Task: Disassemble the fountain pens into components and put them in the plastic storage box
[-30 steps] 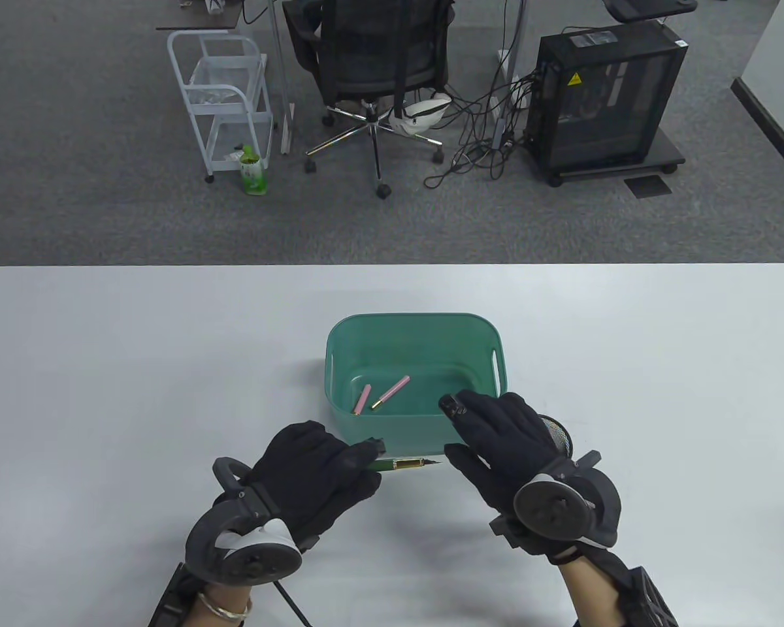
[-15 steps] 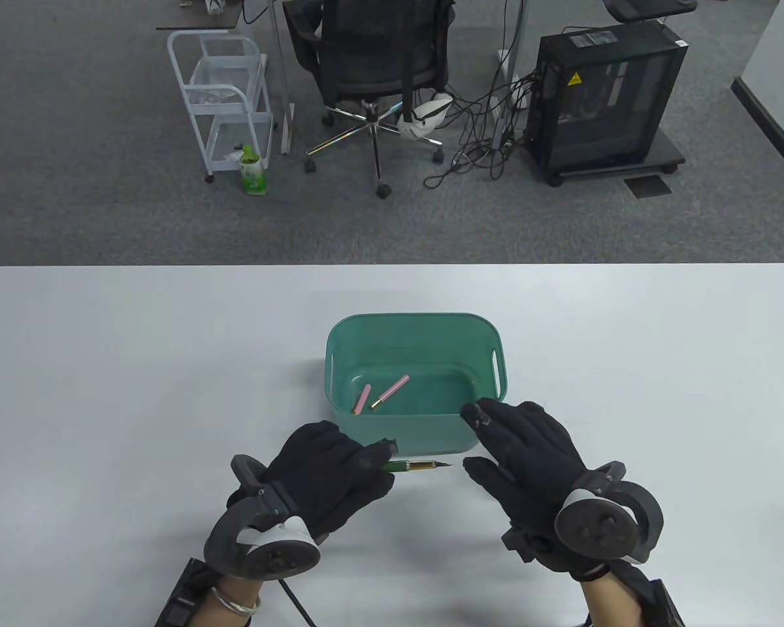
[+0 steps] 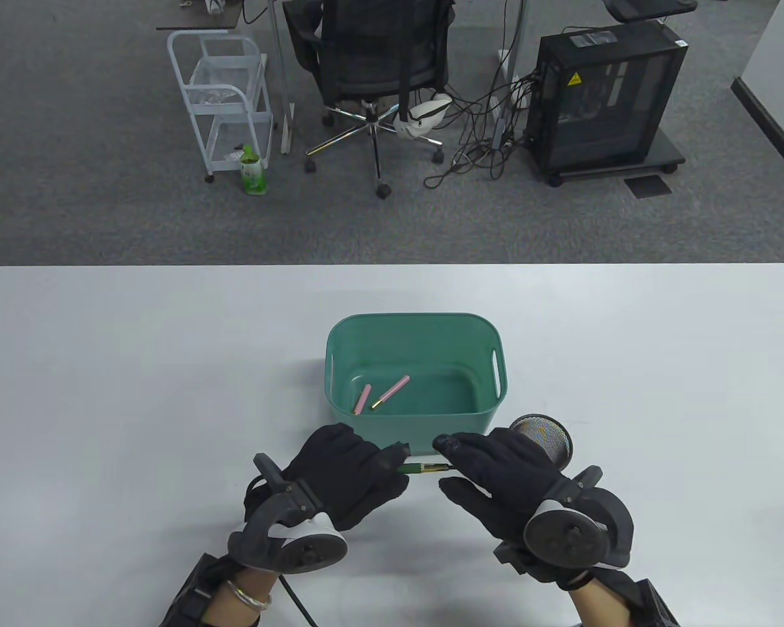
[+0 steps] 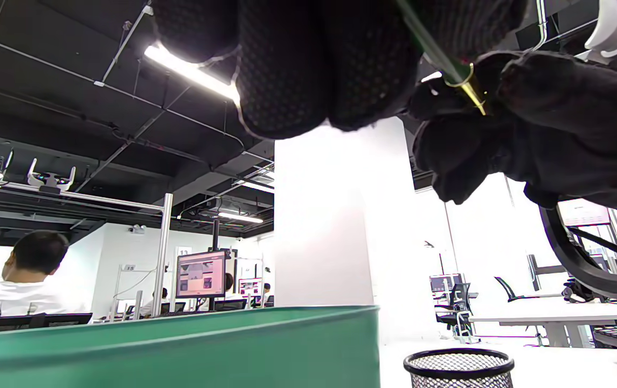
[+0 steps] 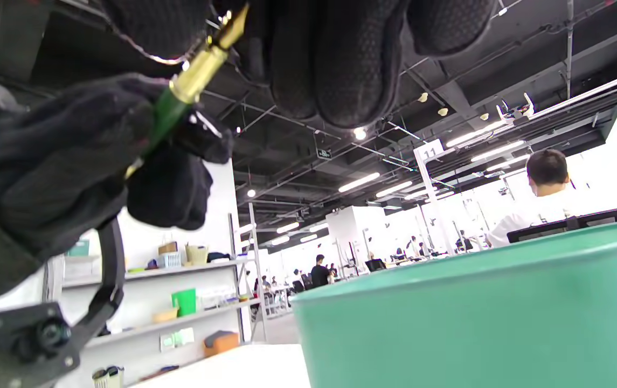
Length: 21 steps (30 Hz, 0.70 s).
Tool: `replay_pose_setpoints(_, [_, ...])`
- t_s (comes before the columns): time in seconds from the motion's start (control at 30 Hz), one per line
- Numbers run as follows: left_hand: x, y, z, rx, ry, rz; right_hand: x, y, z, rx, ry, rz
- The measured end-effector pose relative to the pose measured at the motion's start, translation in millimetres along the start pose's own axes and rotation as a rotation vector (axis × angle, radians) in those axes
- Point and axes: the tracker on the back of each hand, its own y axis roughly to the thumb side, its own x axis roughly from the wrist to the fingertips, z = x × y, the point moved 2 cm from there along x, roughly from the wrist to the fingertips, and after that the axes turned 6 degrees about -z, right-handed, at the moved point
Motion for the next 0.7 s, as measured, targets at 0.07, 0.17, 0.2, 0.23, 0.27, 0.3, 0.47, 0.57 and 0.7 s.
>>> replay_pose_setpoints(0.07, [0.0, 1.9, 1.1, 0.009, -0.001, 0.009, -0.1, 2.7, -4.0, -0.025, 0.012, 0.008])
replay_pose_setpoints(0.17, [-0.2, 3.2, 1.8, 0.018, -0.002, 0.015, -0.3, 3.8, -5.6, -0.044, 0.010, 0.010])
replay_pose_setpoints(0.2, [-0.2, 3.6, 2.0, 0.019, -0.003, 0.017, -0.3, 3.8, -5.9, -0.043, 0.010, 0.009])
replay_pose_setpoints(0.23, [-0.1, 3.8, 2.0, 0.019, -0.003, 0.019, -0.2, 3.6, -5.7, -0.040, 0.010, 0.006])
replay_pose_setpoints(0.27, [-0.1, 4.1, 1.9, 0.020, -0.001, 0.021, 0.0, 3.4, -5.7, -0.034, 0.012, 0.005])
replay_pose_setpoints(0.3, [0.0, 4.4, 1.8, 0.020, -0.001, 0.023, 0.1, 3.4, -5.8, -0.031, 0.012, 0.004])
replay_pose_setpoints(0.47, [0.2, 5.5, 2.0, 0.026, -0.005, 0.028, 0.1, 4.7, -6.6, -0.034, 0.022, 0.013])
replay_pose_setpoints(0.57, [0.2, 6.7, 2.2, 0.025, -0.006, 0.035, -0.2, 5.7, -6.4, -0.034, 0.017, 0.023])
replay_pose_setpoints(0.7, [-0.3, 9.6, 0.8, 0.023, 0.007, 0.053, -1.0, 6.4, -4.7, -0.012, 0.007, 0.040])
